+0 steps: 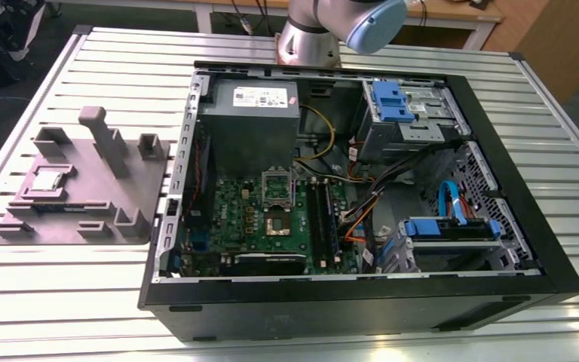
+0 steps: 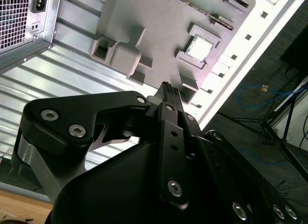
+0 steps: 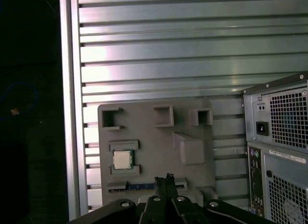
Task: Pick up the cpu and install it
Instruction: 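Reach for the cpu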
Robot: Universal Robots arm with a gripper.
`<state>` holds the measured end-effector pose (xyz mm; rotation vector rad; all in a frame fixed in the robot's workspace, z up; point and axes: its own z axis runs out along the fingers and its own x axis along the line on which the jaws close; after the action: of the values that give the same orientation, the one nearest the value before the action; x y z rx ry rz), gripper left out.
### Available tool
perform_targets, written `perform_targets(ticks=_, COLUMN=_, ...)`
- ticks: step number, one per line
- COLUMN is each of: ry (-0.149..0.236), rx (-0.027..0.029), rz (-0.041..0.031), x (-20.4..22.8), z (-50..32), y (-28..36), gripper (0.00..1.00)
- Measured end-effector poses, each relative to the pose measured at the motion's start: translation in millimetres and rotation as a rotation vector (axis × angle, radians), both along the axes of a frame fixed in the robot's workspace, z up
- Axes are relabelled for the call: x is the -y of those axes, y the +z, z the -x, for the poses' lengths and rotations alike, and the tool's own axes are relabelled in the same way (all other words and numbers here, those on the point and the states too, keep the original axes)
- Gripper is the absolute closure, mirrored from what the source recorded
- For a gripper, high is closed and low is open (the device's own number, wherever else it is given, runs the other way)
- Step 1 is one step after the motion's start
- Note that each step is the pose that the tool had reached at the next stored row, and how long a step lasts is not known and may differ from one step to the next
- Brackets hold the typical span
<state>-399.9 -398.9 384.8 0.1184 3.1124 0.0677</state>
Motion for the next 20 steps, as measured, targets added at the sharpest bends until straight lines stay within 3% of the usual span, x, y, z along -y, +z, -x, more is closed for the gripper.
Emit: perform_targets(ticks=20, ry=0.000, rx=0.0000, rz=0.0000, x=0.0, z=12.9, y=0.0, gripper=0.90)
